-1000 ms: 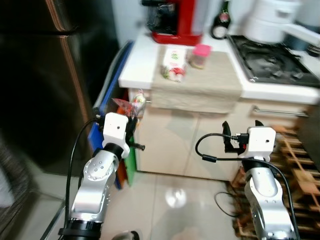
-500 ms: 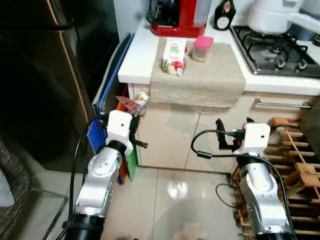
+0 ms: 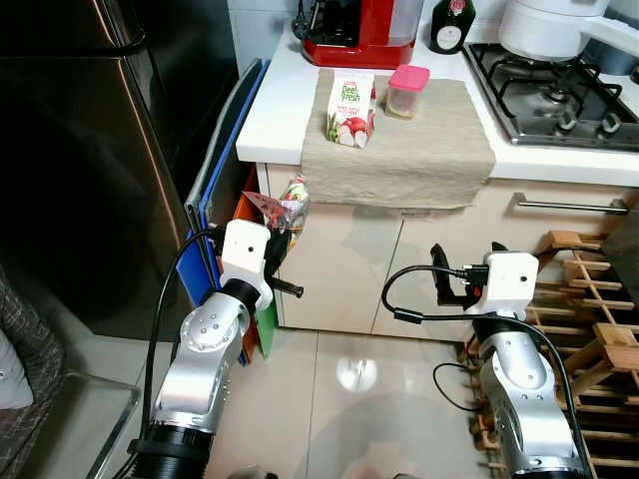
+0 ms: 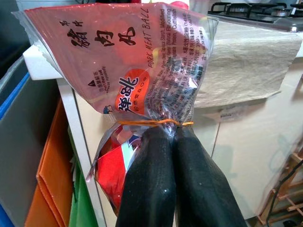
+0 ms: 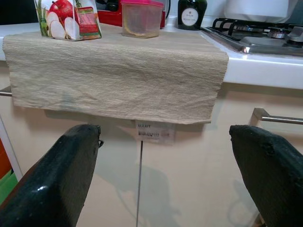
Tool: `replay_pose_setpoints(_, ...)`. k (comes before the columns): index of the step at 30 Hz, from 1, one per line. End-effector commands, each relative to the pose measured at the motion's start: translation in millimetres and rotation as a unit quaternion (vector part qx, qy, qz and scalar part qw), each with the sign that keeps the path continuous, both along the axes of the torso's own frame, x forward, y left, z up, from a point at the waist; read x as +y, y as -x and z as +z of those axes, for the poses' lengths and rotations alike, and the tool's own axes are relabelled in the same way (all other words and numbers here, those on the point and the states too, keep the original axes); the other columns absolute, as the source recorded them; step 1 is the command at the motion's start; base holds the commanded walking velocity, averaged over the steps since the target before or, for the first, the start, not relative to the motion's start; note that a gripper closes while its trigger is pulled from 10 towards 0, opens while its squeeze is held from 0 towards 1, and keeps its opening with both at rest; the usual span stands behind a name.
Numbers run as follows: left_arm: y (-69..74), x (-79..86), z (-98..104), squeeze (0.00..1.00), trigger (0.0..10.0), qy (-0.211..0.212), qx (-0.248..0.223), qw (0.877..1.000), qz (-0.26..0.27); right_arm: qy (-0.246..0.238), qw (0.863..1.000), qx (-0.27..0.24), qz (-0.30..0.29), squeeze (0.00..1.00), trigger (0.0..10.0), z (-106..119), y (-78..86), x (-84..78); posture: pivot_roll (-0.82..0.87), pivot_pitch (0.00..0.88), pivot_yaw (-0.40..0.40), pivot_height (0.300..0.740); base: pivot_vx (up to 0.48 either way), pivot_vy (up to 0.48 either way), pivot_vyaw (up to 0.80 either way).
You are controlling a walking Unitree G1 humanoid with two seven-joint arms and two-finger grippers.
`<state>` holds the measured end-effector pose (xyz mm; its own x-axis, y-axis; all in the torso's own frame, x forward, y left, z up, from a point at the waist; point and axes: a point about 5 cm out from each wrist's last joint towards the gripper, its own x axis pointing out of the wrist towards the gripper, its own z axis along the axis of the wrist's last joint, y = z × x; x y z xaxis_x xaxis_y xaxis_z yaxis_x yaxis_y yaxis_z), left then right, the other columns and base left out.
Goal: Restocking fridge
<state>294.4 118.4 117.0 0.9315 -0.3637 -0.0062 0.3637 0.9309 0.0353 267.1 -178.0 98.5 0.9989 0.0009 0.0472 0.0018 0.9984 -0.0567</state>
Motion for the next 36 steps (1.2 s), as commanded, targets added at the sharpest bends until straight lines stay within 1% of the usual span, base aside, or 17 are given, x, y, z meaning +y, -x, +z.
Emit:
replay_pose_setpoints(1,-0.3,-1.5,5.7,0.0,10.0,0.005,-0.016,1.0,-0.008,0.0,1.0,-0.002,0.001,0.0,10.0,2.9,-1.7,-1.0,-0.04,0.0,0.024,0.74,0.0,0.0,0.0)
replay_pose_setpoints(9,0.2,-2.9,6.2,0.0,10.0,-0.002,-0.021,0.999,-0.037,0.001,1.0,-0.002,0.004,0.0,10.0,2.5,-3.4,-0.2,-0.04,0.0,0.029,0.74,0.0,0.0,0.0)
replay_pose_setpoints(16,-1.2,-5.9,7.9,0.0,10.0,-0.005,-0.024,0.998,-0.05,0.002,1.0,0.0,0.004,0.0,10.0,1.9,-4.0,-0.7,-0.04,0.0,0.029,0.74,-0.263,0.0,0.0)
replay_pose_setpoints(24,-2.2,-5.3,5.8,0.0,10.0,-0.002,-0.019,0.999,-0.046,0.002,1.0,0.001,0.004,0.0,10.0,0.7,-4.0,-1.5,-0.04,0.0,0.029,0.74,-0.292,0.0,0.0)
replay_pose_setpoints(36,-3.1,-3.9,2.0,0.0,10.0,-0.014,-0.015,0.998,-0.053,0.002,1.0,0.003,0.004,0.0,10.0,-1.0,-3.3,-0.3,-0.05,0.0,0.033,0.74,-0.294,0.0,0.0)
